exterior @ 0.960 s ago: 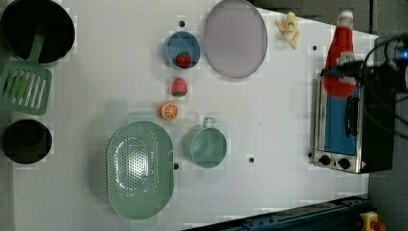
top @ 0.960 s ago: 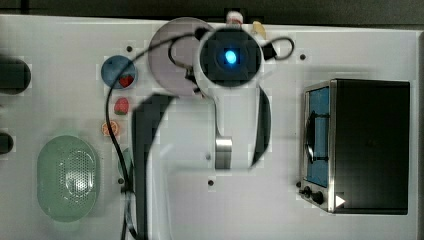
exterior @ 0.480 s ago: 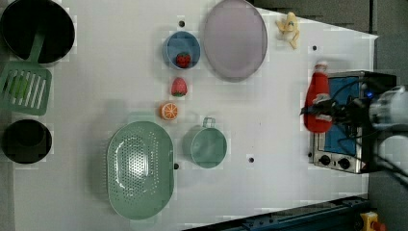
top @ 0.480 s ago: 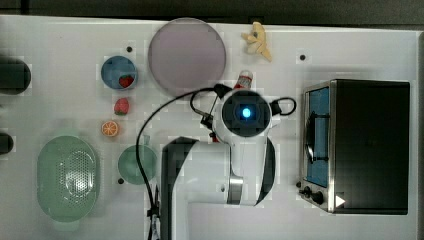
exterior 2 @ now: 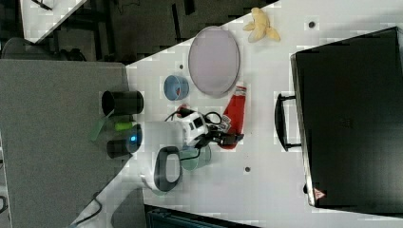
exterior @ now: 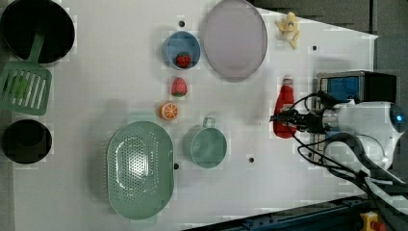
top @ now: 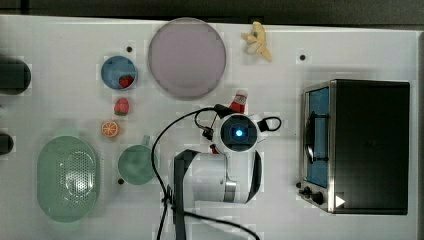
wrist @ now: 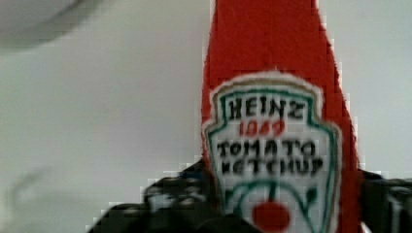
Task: Pick ketchup from plate and place it on table.
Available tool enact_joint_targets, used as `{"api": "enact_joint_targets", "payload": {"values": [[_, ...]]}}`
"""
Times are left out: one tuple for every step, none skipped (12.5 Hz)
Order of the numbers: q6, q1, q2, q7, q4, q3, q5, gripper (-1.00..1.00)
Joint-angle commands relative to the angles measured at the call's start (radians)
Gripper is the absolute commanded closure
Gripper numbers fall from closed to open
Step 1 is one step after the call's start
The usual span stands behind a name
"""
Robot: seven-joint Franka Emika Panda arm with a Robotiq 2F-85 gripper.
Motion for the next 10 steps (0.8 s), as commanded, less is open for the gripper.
{"api": "enact_joint_targets", "payload": {"values": [[0.046, 0.008, -0.020, 0.046, 0.023, 0.004, 0.002, -1.00], [0.048, 0.010, -0.037, 0.046, 0.030, 0.005, 0.002, -1.00], [0.042, 0.011, -0.063, 0.051, 0.038, 0.006, 0.002, -1.00], [0.028, 0.011, -0.096, 0.074, 0.047, 0.006, 0.002, -1.00], [0.002, 0.011, -0.132, 0.122, 0.059, 0.006, 0.002, -1.00], [-0.046, 0.012, -0.168, 0.180, 0.077, 0.006, 0.002, -1.00], [-0.113, 0.014, -0.201, 0.228, 0.101, 0.006, 0.002, -1.00], [-0.183, 0.017, -0.231, 0.258, 0.133, 0.006, 0.002, -1.00], [-0.259, 0.019, -0.256, 0.277, 0.170, 0.006, 0.002, -1.00], [-0.326, 0.019, -0.277, 0.290, 0.211, 0.006, 0.002, -1.00]]}}
